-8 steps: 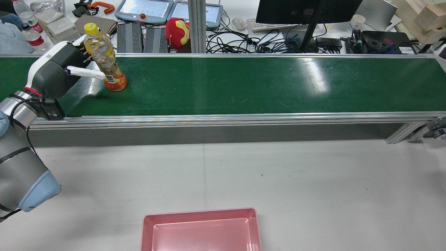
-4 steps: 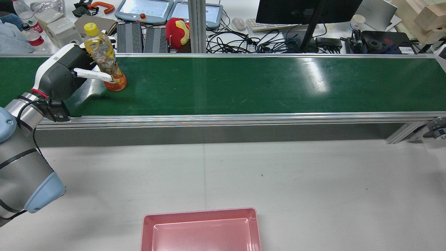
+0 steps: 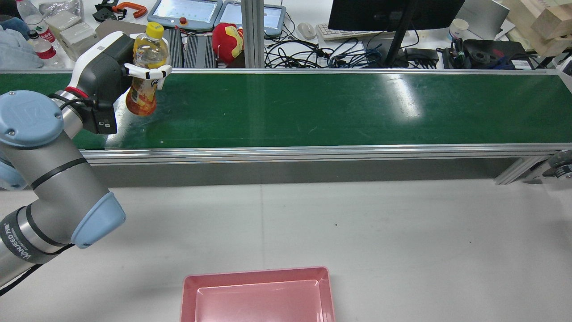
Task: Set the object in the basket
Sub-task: 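Carry the bottle with the left hand toward the pink tray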
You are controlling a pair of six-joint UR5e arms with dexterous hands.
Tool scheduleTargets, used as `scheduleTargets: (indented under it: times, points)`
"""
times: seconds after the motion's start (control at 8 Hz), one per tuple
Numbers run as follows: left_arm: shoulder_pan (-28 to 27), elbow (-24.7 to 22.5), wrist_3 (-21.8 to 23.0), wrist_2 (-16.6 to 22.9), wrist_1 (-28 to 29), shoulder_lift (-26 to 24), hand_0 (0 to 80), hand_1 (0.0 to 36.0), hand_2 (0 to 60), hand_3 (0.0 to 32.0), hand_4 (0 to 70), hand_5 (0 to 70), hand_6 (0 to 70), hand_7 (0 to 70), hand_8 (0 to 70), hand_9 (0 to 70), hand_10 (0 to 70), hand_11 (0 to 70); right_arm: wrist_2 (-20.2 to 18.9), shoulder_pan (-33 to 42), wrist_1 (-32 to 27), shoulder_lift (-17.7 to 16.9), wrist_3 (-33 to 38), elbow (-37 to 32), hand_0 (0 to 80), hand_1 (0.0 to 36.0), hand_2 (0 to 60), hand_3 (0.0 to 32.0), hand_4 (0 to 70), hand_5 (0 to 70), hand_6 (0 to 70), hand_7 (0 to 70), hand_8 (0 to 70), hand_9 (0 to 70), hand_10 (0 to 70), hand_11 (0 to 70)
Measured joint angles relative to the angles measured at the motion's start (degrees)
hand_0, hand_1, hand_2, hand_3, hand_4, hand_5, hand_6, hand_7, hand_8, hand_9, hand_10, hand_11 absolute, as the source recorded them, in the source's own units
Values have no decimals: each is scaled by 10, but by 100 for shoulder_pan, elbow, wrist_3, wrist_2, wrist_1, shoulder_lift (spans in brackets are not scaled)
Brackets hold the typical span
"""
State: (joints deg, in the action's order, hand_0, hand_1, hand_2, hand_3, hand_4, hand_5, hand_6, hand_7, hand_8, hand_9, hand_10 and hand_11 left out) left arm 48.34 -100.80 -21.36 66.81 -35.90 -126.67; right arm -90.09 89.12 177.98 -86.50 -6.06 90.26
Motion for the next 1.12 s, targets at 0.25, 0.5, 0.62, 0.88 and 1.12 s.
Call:
scheduleTargets:
  times: [0.25,0.5,0.62,0.88,1.12]
  points:
    - [-1,-22,15,25,-203,-159,493,226,600,0,365,700,700,700,700,700,700,700,0,0,0,1,0,0,0,0,0,0,0,0,0,0,0,0,0,0]
    - [-123,-377,22,123,-329,-157,488,215,600,0,352,700,700,700,700,700,700,700,0,0,0,1,0,0,0,0,0,0,0,0,0,0,0,0,0,0]
    - [-354,-770,7,180,-565,-148,488,216,600,0,350,700,700,700,700,700,700,700,0,0,0,1,0,0,0,0,0,0,0,0,0,0,0,0,0,0]
    - [-977,-1369,-28,219,-999,-146,492,221,600,0,344,700,690,700,700,700,700,700,0,0,0,1,0,0,0,0,0,0,0,0,0,0,0,0,0,0]
    - [-1743,-1729,-75,226,-1273,-146,496,225,600,0,340,700,673,699,700,700,700,700,0,0,0,1,0,0,0,0,0,0,0,0,0,0,0,0,0,0]
